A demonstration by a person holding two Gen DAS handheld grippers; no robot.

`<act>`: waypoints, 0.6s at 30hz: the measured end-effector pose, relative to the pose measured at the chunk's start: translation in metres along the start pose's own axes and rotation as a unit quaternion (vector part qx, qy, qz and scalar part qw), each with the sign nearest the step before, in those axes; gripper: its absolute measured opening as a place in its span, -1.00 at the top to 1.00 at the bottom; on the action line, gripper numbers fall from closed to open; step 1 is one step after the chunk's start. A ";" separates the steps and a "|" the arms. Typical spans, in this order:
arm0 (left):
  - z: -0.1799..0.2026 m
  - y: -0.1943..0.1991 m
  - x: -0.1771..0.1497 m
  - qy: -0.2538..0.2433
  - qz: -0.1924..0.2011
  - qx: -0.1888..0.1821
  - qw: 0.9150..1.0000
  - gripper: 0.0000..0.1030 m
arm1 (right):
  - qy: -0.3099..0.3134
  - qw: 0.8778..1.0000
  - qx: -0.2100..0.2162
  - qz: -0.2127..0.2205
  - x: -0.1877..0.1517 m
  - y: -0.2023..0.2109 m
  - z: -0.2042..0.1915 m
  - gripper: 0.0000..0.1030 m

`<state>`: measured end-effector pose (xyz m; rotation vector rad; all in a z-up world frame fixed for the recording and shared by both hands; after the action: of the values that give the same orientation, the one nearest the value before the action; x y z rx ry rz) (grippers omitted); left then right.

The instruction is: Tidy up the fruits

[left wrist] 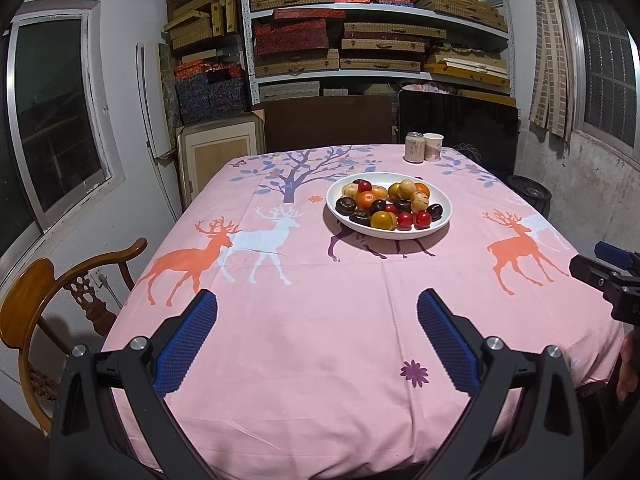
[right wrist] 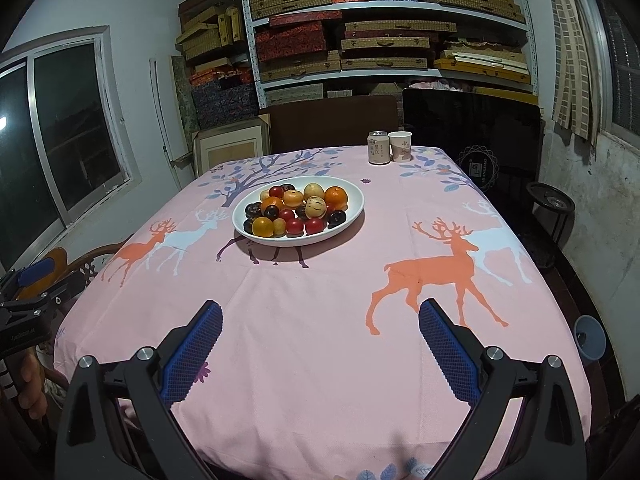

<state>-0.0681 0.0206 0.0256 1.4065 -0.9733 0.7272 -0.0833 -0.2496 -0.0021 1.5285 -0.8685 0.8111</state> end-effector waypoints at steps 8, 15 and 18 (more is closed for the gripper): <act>0.000 -0.002 0.000 0.000 0.001 0.001 1.000 -0.91 | 0.004 1.000 0.000 0.001 -0.001 0.002 -0.003 -0.93; -0.005 -0.004 -0.001 0.015 0.008 0.006 1.000 -0.90 | 0.001 1.000 -0.004 0.003 -0.001 0.002 -0.002 -0.93; -0.005 -0.005 -0.001 0.015 0.005 0.001 1.000 -0.90 | 0.001 1.000 -0.004 0.002 -0.001 0.002 -0.002 -0.93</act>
<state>-0.0636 0.0257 0.0224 1.3901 -0.9572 0.7555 -0.0862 -0.2481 -0.0019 1.5201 -0.8726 0.8112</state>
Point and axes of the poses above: each gripper's, at about its wrist camera, not at the fingertips, and y roughly against the way its jaws point, z to its right, x to its top, the point moved 4 cm from there along -y, roughly the way its jaws point, and after that the axes turned 6 degrees about z, right-handed, at the moved point
